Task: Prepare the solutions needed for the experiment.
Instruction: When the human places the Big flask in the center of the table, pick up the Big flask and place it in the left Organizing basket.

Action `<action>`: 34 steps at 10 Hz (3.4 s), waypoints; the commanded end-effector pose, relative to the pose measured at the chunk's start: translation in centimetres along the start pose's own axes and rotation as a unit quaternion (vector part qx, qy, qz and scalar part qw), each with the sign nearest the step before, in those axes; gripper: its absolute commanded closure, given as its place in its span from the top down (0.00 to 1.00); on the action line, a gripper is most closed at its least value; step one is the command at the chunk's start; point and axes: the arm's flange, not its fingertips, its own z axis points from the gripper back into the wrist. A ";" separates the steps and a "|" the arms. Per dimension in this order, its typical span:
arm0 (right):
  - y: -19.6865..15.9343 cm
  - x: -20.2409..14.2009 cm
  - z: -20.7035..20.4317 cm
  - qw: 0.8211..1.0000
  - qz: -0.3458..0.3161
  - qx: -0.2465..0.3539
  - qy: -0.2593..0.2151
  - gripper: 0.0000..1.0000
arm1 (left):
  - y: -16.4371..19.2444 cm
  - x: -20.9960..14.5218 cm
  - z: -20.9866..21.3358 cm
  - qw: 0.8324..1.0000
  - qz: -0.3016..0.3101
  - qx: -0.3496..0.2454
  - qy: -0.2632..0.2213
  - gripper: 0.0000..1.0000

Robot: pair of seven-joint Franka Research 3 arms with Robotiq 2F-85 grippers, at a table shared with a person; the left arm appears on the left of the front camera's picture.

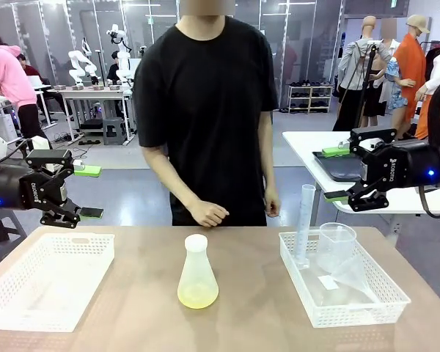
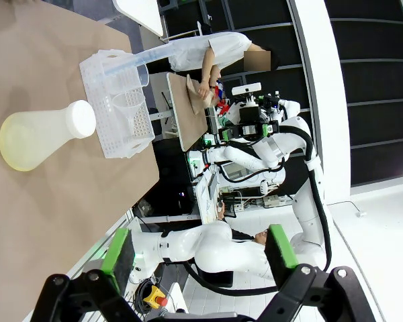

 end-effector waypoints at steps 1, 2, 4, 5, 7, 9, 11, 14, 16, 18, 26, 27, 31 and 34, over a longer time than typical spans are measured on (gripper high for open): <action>0.2 -0.1 0.0 1.000 0.004 0.001 -0.001 0.89 | -0.2 0.1 -0.1 1.000 -0.003 0.000 -0.004 1.00; 0.2 -0.1 0.0 1.000 0.004 0.001 -0.001 0.89 | -0.2 0.1 -0.1 1.000 -0.003 0.000 -0.004 1.00; 0.2 -0.1 0.0 1.000 0.004 0.001 -0.001 0.89 | -0.2 0.1 -0.1 1.000 -0.003 0.000 -0.004 1.00; 0.2 -0.1 0.0 1.000 0.004 0.001 -0.001 0.89 | -0.2 0.1 -0.1 1.000 -0.003 0.000 -0.004 1.00; 0.2 -0.1 0.0 1.000 0.004 0.001 -0.001 0.89 | 0.9 1.4 -0.2 1.000 -0.002 -0.014 0.004 1.00; 0.2 -0.1 0.0 1.000 0.004 0.001 -0.001 0.89 | 3.0 5.4 -1.6 0.998 -0.050 -0.016 0.021 1.00; 0.2 -0.1 0.0 1.000 0.004 0.001 -0.001 0.89 | 5.5 10.4 -2.9 0.992 -0.117 -0.021 0.030 1.00; 0.2 -0.1 0.0 1.000 0.004 0.001 -0.001 0.89 | 8.7 14.1 -4.7 0.957 -0.280 -0.006 0.082 1.00; 0.2 -0.1 0.0 1.000 0.004 0.001 -0.001 0.89 | 8.2 13.3 -4.5 0.967 -0.245 0.004 0.071 1.00; 0.2 -0.1 0.0 1.000 0.004 0.001 -0.001 0.89 | 8.2 13.3 -4.5 0.967 -0.245 0.004 0.071 1.00; 0.2 -0.1 0.0 1.000 0.004 0.001 -0.001 0.89 | 9.1 11.2 -5.1 0.874 -0.472 -0.083 0.083 1.00; 0.2 -0.1 0.0 1.000 0.004 0.001 -0.001 0.89 | 9.9 10.6 -5.8 0.846 -0.525 -0.058 0.069 1.00; 0.2 -0.1 0.0 1.000 0.004 0.001 -0.001 0.89 | 8.8 11.9 -5.4 0.873 -0.477 -0.067 0.081 1.00; 0.2 -0.1 0.0 1.000 0.004 0.001 -0.001 0.89 | 10.4 11.9 -6.4 0.817 -0.562 -0.061 0.112 1.00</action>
